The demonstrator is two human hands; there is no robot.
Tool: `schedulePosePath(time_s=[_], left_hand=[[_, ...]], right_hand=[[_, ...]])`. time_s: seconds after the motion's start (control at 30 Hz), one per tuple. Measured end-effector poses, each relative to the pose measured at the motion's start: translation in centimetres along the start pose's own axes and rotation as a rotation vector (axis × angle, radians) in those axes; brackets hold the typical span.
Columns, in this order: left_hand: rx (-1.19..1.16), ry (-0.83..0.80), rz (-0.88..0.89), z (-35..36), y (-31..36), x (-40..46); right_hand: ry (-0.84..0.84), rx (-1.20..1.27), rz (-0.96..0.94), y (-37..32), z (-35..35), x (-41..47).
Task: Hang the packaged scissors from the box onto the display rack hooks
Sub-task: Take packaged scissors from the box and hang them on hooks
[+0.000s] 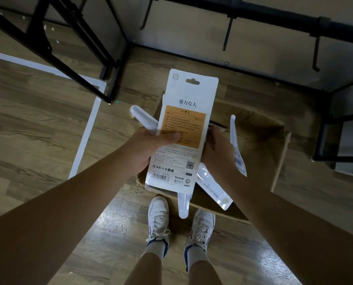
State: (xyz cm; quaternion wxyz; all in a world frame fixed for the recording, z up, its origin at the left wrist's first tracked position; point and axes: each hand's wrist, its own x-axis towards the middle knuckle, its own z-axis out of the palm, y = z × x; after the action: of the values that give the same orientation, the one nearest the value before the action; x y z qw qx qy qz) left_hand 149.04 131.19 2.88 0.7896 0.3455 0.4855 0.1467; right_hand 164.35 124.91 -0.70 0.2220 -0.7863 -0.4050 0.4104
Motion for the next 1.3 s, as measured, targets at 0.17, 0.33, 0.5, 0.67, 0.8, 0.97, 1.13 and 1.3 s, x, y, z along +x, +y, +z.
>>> schedulePosePath(time_s=[0.17, 0.33, 0.5, 0.67, 0.8, 0.97, 1.13, 1.3], left_hand=[[-0.03, 0.052, 0.007, 0.6, 1.6, -1.2], [-0.032, 0.08, 0.049, 1.2, 2.3, -2.2], [-0.025, 0.103, 0.053, 1.9, 4.1, -4.5], [0.032, 0.094, 0.122, 3.6, 9.7, -9.5], [0.12, 0.1, 0.248, 5.3, 17.8, -15.6], [0.199, 0.045, 0.424, 9.1, 27.1, -24.0], [0.225, 0.09, 0.541, 13.0, 31.9, -30.1], [0.24, 0.274, 0.623, 16.6, 34.7, -34.8]], right_hand=[[-0.015, 0.084, 0.018, -1.3, -1.2, -0.7], [-0.008, 0.05, -0.026, -1.7, -2.3, -0.6], [-0.074, 0.154, -0.083, -4.3, -5.1, -2.5], [-0.041, 0.188, -0.162, -9.0, -11.0, -6.0], [0.059, 0.243, -0.162, -14.3, -18.2, -9.7], [0.196, 0.436, -0.248, -21.1, -26.3, -15.2], [0.34, 0.7, -0.284, -27.1, -31.8, -19.0], [0.392, 0.808, -0.392, -31.8, -36.4, -22.7]])
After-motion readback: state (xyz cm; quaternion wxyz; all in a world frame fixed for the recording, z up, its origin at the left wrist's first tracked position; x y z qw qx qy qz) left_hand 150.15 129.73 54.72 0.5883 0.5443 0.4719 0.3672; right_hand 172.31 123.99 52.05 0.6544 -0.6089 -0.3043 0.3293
